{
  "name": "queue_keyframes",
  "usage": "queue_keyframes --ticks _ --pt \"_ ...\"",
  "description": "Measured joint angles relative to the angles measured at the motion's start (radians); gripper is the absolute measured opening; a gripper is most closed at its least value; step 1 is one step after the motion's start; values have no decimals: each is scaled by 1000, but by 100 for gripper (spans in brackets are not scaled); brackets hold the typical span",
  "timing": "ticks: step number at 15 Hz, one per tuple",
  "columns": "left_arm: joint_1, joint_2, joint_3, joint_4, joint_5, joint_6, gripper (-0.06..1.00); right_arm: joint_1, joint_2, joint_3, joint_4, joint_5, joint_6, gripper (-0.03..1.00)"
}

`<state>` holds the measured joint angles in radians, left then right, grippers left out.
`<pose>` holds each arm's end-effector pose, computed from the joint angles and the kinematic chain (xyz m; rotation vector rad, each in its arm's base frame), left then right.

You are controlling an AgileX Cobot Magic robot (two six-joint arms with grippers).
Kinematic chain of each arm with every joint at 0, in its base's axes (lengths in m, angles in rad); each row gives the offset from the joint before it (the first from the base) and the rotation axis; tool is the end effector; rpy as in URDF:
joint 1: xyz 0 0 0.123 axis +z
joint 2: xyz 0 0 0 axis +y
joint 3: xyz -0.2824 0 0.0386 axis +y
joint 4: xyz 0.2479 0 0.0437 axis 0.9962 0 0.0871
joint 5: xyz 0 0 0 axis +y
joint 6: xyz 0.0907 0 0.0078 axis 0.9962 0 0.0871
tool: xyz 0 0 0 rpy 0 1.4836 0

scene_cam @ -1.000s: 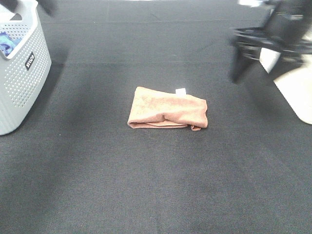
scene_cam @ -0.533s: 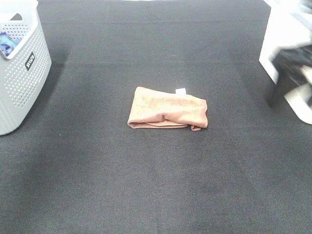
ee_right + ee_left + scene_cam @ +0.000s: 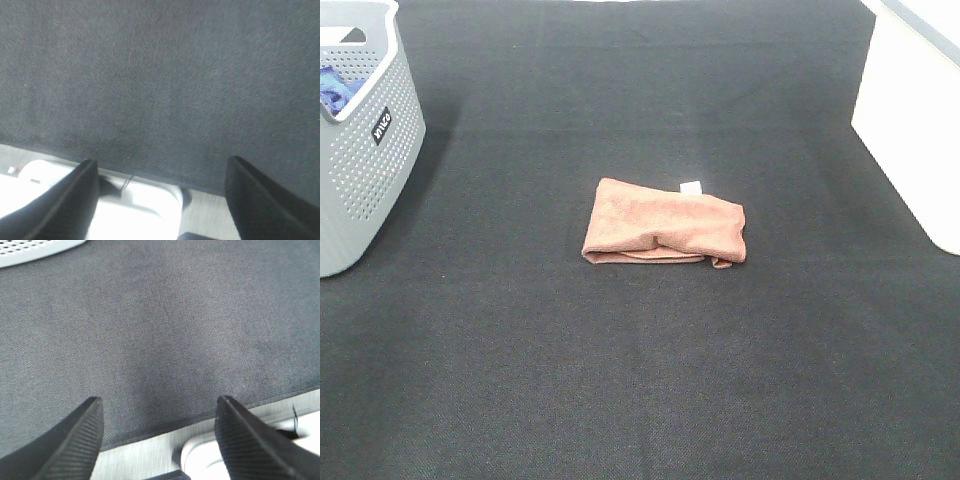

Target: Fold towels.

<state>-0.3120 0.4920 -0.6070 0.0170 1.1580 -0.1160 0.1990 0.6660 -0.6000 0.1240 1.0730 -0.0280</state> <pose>0.0604 -0.0180 0.2879 0.2502 2.5206 -0.1489 0.0932 0.0289 0.2766 -0.2579 2.6141 0.2229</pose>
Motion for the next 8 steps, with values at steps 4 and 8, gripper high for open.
queue_keyframes --ticks 4,8 --pt "0 -145 64 -3 -1 24 62 0 -221 79 -3 1 -61 68" --pt "0 -191 105 -72 -91 153 62 0 -390 88 -2 -3 -88 68"
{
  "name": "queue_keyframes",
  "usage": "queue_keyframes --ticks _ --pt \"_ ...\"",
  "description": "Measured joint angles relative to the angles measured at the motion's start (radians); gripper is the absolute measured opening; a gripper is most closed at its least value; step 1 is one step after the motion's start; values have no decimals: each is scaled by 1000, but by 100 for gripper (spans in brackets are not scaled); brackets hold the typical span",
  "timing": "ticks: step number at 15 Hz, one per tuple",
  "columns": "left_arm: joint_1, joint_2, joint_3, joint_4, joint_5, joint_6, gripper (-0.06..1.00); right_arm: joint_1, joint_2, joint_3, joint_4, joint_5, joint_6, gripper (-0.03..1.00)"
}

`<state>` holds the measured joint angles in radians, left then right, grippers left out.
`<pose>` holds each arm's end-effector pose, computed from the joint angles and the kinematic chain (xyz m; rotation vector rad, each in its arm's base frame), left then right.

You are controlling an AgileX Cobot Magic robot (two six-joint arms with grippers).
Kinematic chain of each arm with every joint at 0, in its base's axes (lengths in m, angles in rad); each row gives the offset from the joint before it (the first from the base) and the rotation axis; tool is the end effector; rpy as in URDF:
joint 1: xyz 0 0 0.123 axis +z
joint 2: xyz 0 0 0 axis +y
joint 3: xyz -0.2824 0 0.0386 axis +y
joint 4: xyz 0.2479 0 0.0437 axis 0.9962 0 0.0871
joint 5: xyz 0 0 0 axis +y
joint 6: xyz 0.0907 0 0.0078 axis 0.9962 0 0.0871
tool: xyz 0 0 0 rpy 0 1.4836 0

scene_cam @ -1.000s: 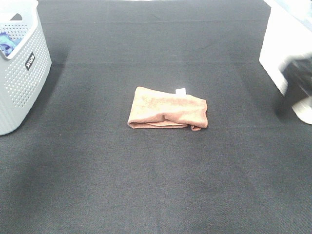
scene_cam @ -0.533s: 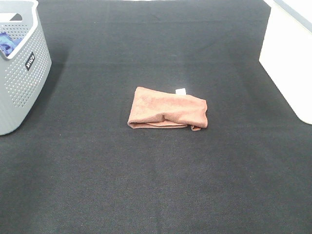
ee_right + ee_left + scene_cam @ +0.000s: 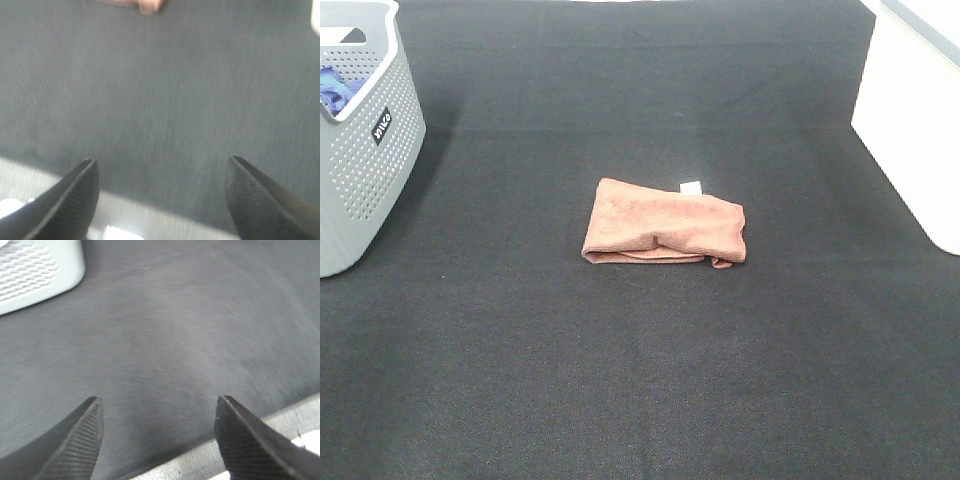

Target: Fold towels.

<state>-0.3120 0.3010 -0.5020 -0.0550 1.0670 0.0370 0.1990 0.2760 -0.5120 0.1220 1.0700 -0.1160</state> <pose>0.0373 -0.0166 0.2720 0.4018 2.3226 -0.2043 0.0335 0.0167 0.2762 -0.3499 2.2906 0.1957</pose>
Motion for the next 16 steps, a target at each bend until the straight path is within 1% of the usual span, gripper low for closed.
queue_keyframes --ticks 3,16 --pt "0 0 2 -43 -7 57 62 0 -17 0 2 0 -1 68" --pt "0 0 2 -50 -7 65 62 0 -17 0 3 0 -1 68"
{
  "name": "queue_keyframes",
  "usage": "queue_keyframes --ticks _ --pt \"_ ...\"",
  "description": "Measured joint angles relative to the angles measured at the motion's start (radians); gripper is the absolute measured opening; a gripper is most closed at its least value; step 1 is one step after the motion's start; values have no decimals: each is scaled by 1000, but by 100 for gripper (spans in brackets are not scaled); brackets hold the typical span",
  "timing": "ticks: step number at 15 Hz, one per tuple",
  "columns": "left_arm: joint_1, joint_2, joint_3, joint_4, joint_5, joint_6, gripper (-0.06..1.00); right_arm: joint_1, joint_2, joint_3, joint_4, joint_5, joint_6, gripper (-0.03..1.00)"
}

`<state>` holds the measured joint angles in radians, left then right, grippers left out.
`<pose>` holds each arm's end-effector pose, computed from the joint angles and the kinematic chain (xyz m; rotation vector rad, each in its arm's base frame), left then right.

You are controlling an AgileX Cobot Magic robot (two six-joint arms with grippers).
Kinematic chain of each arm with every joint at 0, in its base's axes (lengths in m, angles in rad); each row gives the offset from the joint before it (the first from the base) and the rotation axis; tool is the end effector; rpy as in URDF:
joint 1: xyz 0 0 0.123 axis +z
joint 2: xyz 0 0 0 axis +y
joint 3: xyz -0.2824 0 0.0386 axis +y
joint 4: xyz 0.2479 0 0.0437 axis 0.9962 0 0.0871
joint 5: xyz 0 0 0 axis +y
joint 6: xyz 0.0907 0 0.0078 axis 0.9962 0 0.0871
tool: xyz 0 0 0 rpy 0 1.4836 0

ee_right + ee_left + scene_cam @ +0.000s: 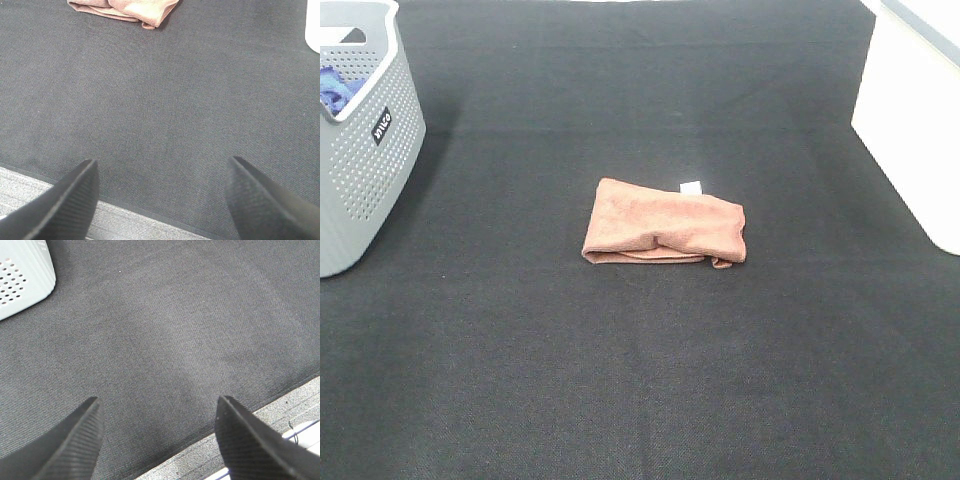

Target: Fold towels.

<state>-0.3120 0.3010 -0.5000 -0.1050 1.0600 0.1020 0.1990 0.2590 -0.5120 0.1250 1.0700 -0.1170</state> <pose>0.0365 -0.0205 0.2721 0.4684 2.3032 -0.2361 0.0309 0.0164 0.2768 -0.3494 2.2734 0.1992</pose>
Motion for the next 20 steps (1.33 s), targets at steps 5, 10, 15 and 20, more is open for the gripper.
queue_keyframes --ticks 5,10,15,20 --pt "140 -78 0 -5 -2 0 62 -136 -75 0 9 -1 0 68" --pt "261 -302 0 -5 -2 0 62 -163 -212 0 18 -1 0 68" --pt "261 -307 0 -4 -2 0 62 -163 -262 6 26 -1 0 68" --pt "261 -307 0 -4 -2 0 62 -163 -262 5 27 -1 0 68"
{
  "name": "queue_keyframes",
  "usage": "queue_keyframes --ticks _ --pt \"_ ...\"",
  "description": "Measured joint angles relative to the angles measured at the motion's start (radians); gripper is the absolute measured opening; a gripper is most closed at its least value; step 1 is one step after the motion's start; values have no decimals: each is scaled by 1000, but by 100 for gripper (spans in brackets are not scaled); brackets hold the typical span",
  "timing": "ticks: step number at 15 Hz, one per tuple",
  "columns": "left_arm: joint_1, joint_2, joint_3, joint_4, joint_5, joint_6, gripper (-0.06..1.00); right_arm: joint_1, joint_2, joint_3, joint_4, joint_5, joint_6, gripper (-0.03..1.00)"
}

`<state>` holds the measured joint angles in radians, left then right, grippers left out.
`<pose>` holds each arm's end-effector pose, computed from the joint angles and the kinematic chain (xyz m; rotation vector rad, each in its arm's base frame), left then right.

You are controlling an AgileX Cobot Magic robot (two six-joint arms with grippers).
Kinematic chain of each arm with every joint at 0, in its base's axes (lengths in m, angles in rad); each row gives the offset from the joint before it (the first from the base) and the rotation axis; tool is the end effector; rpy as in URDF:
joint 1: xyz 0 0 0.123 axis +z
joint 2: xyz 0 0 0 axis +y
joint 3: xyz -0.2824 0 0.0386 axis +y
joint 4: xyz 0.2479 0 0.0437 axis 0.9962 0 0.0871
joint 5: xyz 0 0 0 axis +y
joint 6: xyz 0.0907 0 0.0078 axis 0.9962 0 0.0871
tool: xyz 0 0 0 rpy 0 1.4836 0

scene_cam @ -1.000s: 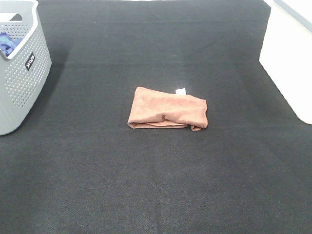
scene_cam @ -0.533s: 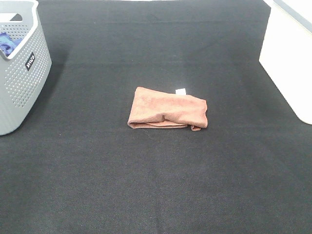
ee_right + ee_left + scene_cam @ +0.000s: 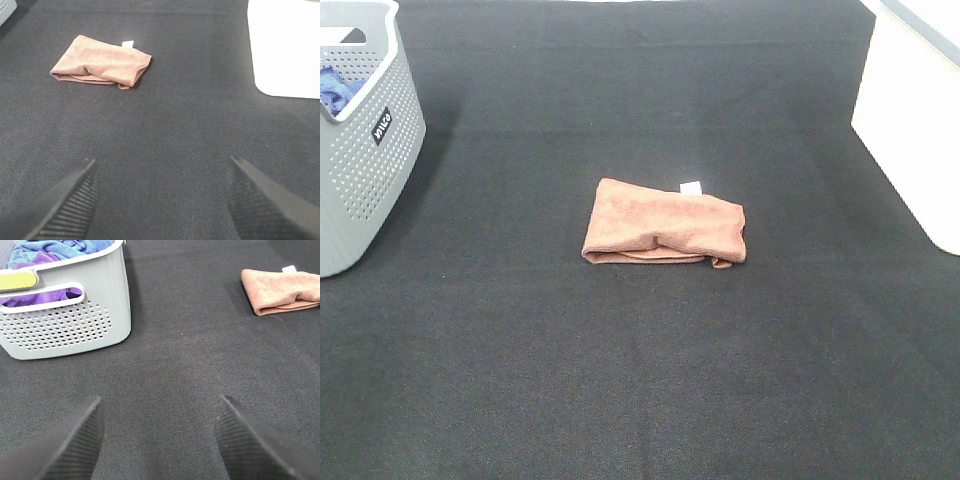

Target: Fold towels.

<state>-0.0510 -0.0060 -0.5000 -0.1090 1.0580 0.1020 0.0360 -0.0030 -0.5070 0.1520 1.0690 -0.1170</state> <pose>-0.0063 -0.0083 0.2778 0.1605 2.0259 -0.0982 -0.0074 0.0118 0.2792 -0.1642 2.0291 0.1309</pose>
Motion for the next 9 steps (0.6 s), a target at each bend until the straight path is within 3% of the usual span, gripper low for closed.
queue_keyframes --ticks 9 --pt "0 0 0 0 0 0 62 0 0 0 4 0 0 68"
